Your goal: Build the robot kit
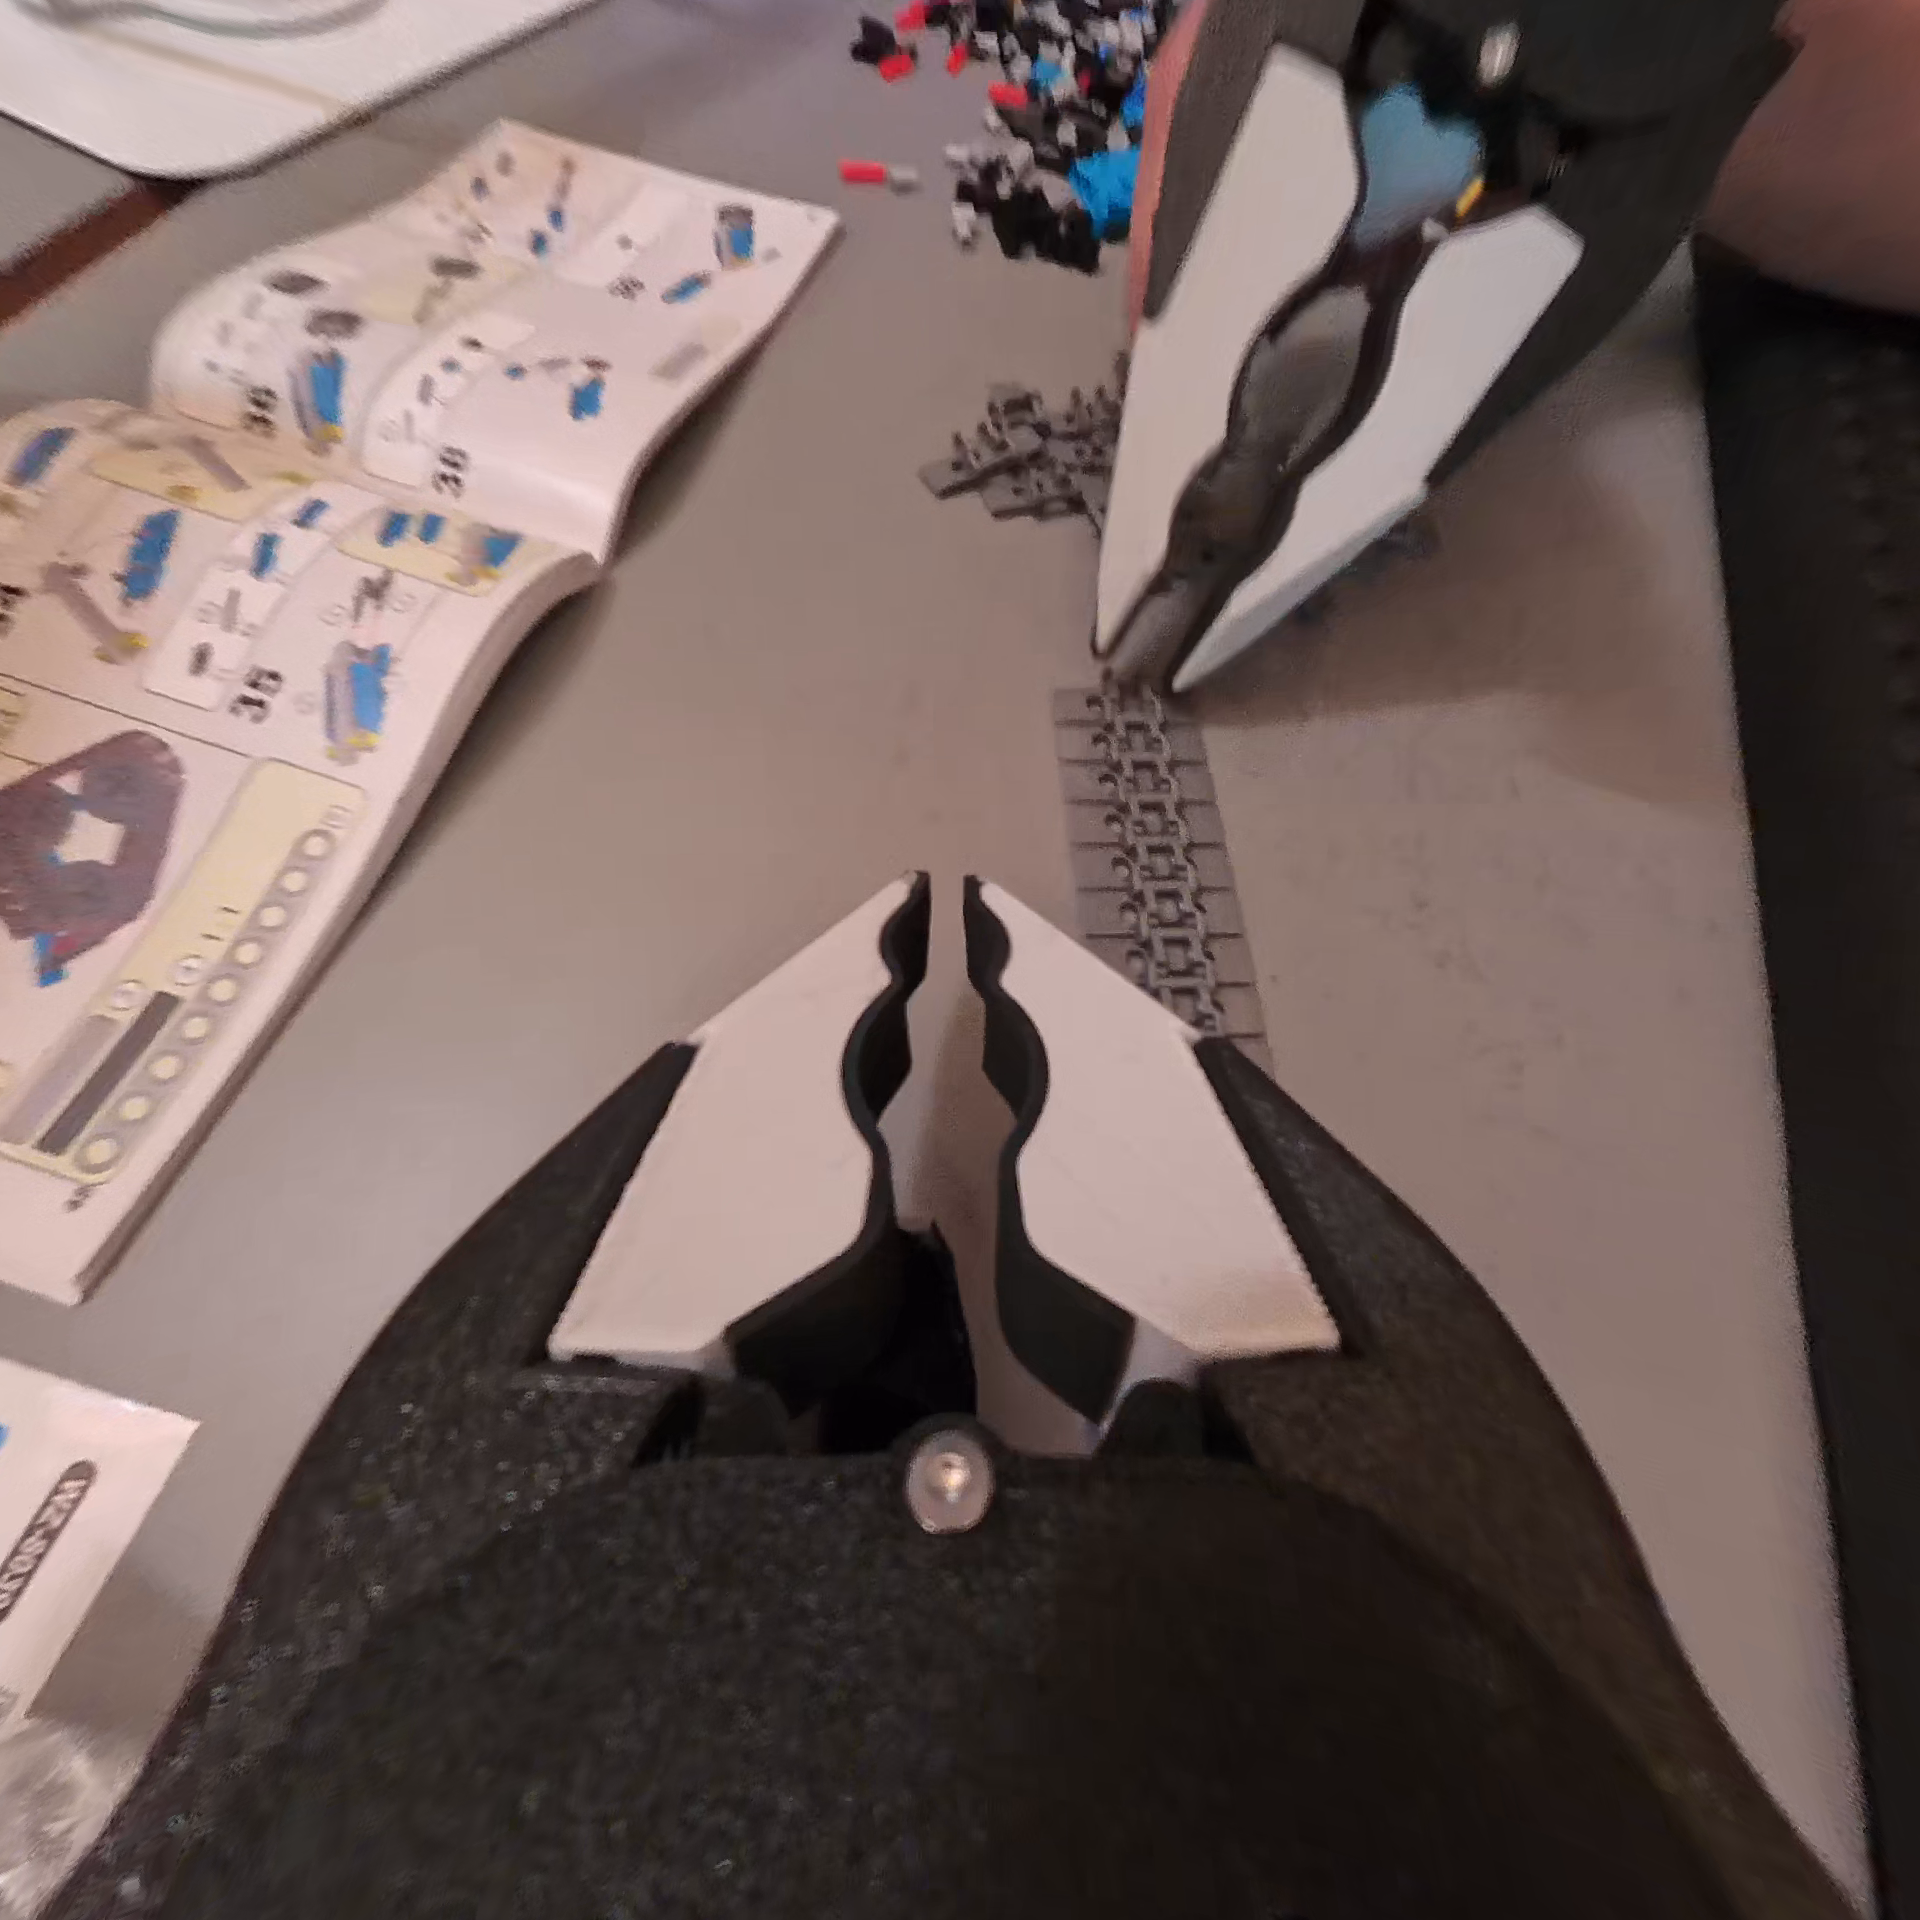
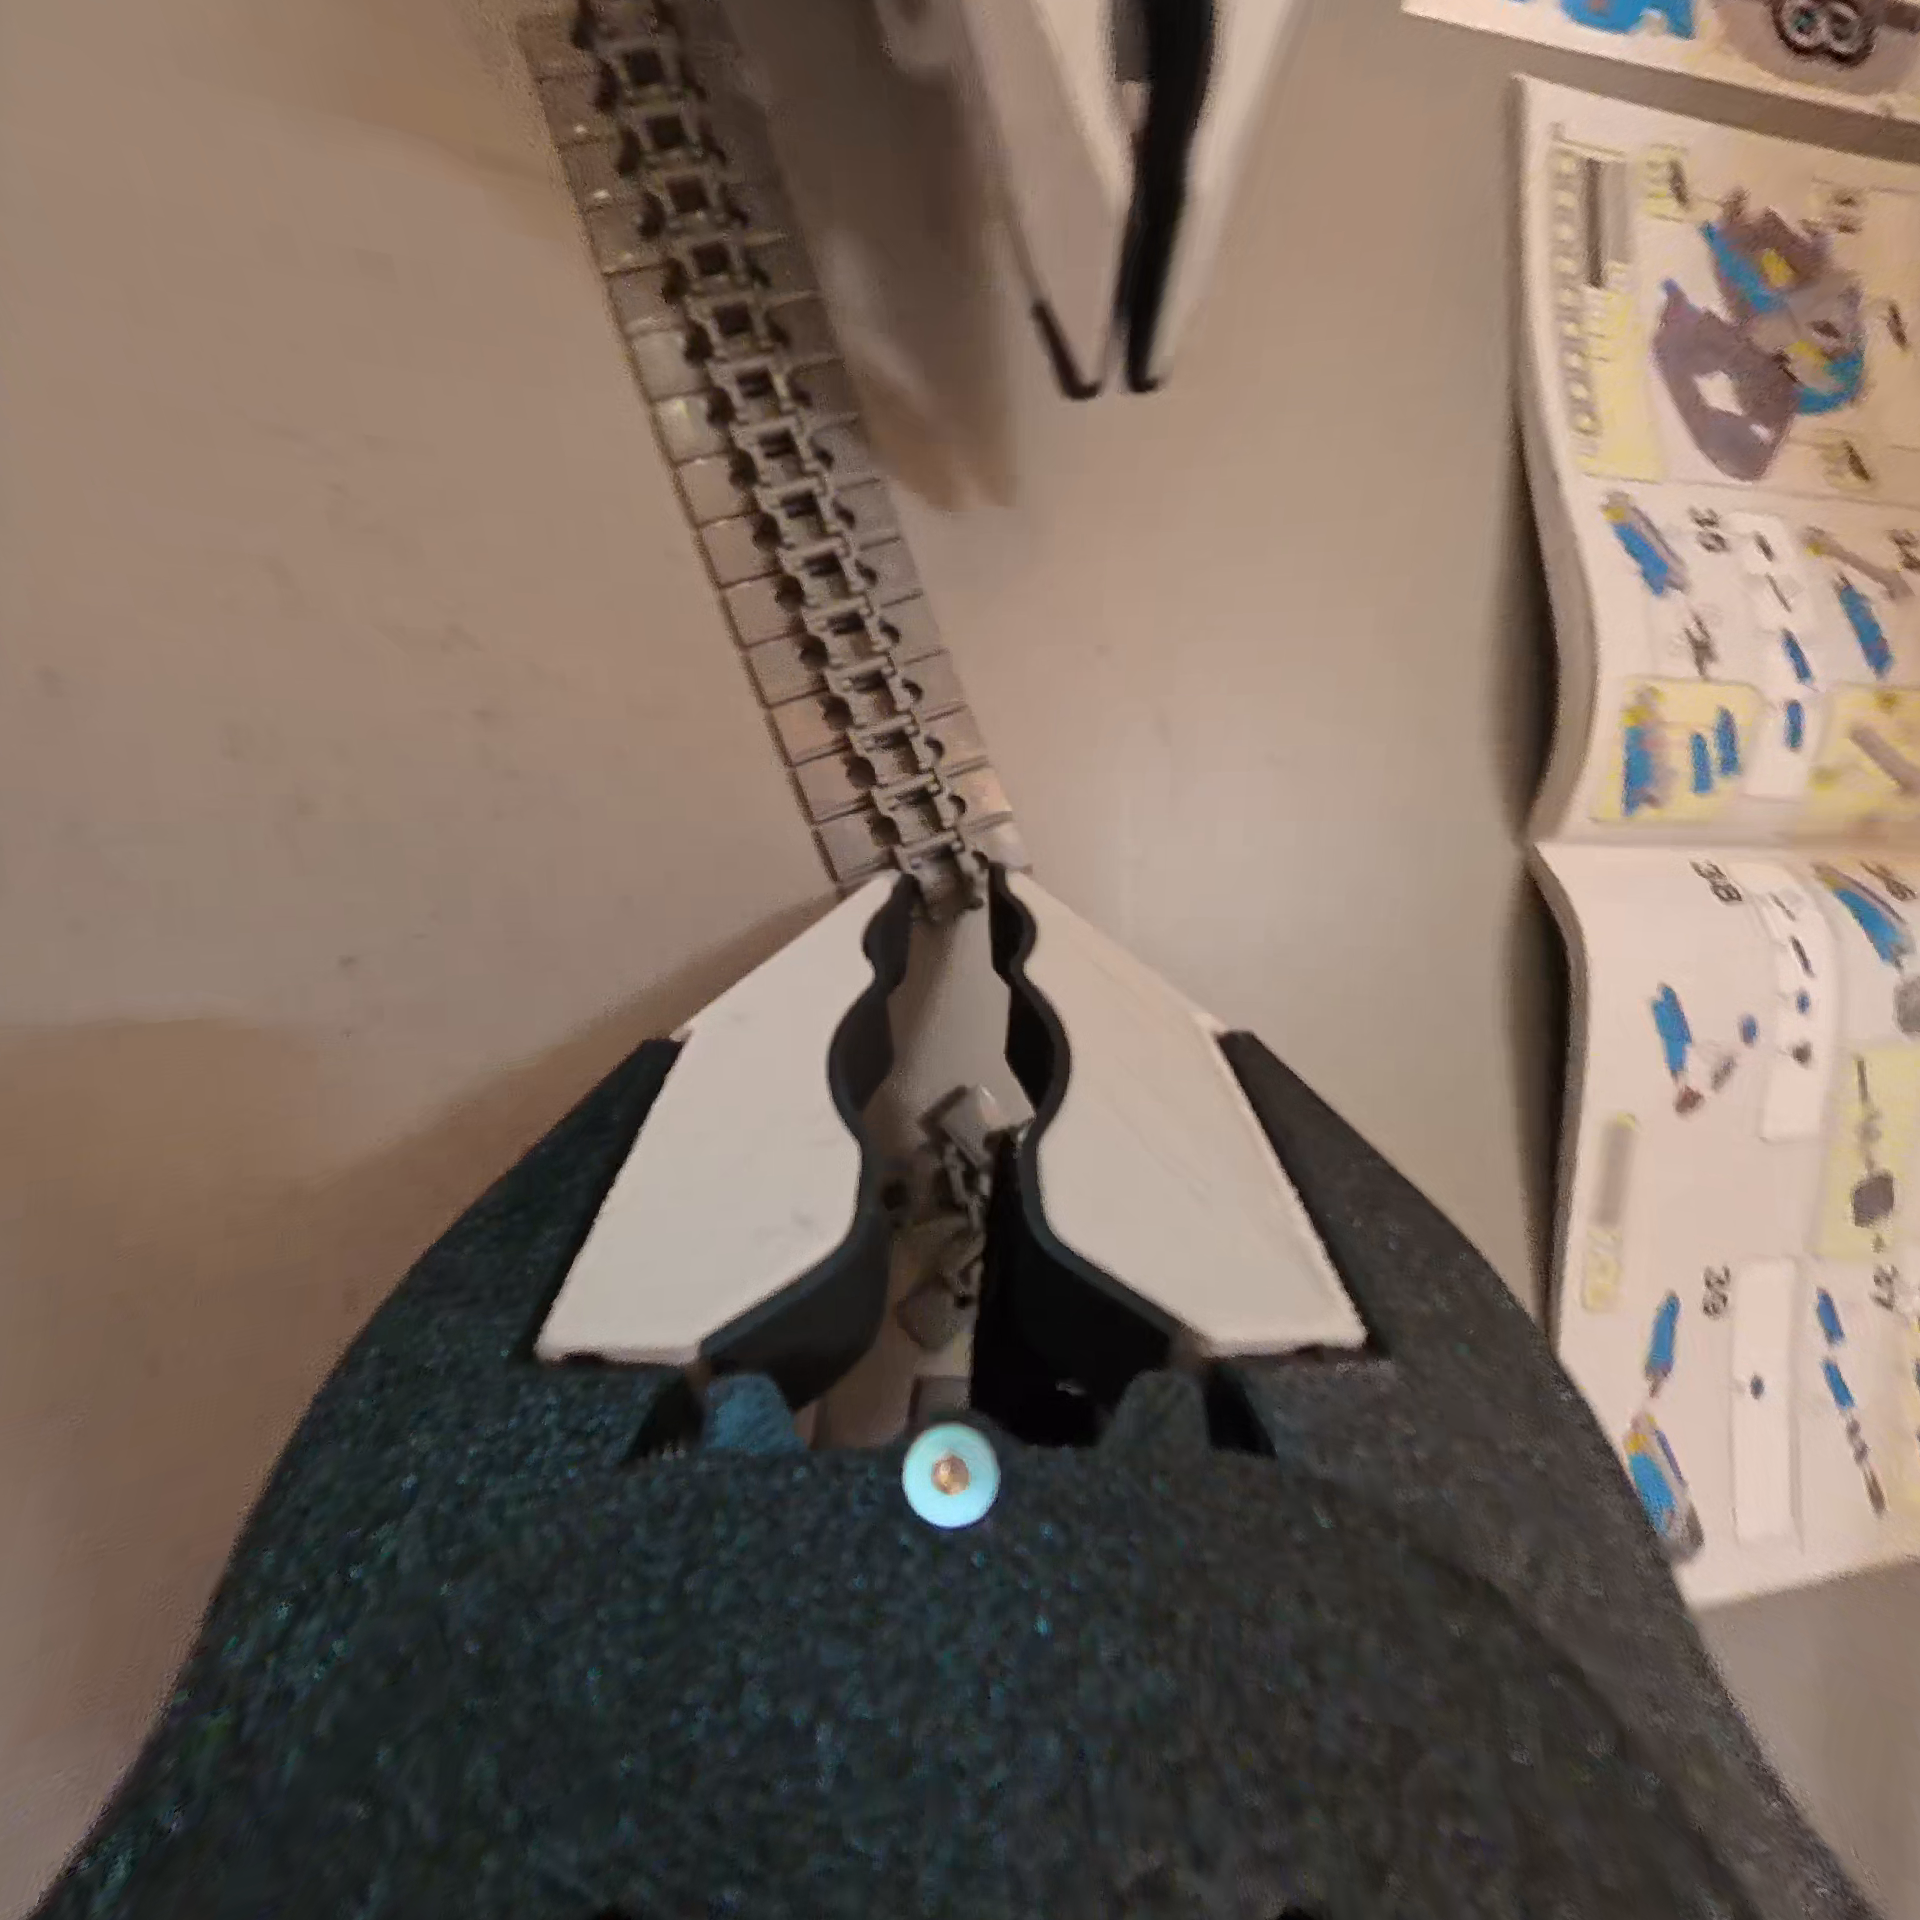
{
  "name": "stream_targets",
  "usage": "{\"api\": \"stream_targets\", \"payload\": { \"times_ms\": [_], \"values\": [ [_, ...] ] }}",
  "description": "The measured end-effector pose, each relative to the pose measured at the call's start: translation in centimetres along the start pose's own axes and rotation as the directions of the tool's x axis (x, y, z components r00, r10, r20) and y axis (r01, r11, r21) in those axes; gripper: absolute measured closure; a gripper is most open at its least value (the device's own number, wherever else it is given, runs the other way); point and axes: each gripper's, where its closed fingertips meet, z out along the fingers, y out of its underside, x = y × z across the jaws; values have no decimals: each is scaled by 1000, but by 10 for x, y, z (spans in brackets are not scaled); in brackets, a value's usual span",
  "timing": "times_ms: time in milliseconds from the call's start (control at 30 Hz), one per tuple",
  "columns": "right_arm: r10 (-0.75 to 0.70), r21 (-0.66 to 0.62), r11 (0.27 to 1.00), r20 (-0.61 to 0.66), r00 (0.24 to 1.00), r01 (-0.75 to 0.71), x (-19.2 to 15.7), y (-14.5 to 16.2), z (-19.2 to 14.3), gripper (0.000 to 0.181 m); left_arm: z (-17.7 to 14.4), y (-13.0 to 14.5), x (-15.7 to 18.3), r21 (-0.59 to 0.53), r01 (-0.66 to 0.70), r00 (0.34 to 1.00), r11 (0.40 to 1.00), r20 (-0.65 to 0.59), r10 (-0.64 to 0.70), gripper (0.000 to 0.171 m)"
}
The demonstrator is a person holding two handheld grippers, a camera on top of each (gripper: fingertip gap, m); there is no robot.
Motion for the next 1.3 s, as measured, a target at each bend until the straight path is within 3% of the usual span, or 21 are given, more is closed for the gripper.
{"api": "stream_targets", "payload": {
  "times_ms": [100, 233, 400, 500, 633, 733, 933, 1300],
  "values": [
    [75, 54, 996, -46, 996, -73, 1, -20, -13, 160, 6, 8, 0, -58, -9, 1000, 998, 15, 10, 166],
    [141, 269, 950, 81, 987, -157, -53, -86, -4, 138, 9, 10, -4, -80, -12, 999, 997, 42, 15, 166],
    [97, 211, 973, -11, 995, -92, -73, -119, 46, 135, -9, -16, -17, 117, 88, 996, 989, 15, -90, 164],
    [99, 200, 974, 59, 993, -109, -85, -133, 64, 140, -22, -29, -20, 224, 171, 984, 959, -81, -157, 160],
    [57, 192, 979, 45, 997, -65, -91, -140, 74, 148, -35, -41, -26, 316, 259, 962, 913, -166, -215, 158],
    [72, 170, 982, 68, 995, -83, -95, -139, 80, 148, -37, -43, -27, 326, 297, 947, 897, -216, -236, 157],
    [132, 185, 971, 122, 984, -153, -95, -140, 74, 147, -34, -41, -26, 302, 302, 944, 904, -229, -239, 156],
    [174, 163, 968, 112, 978, -191, -87, -127, 69, 148, -29, -39, -23, 277, 281, 950, 919, -216, -226, 155]
  ]
}}
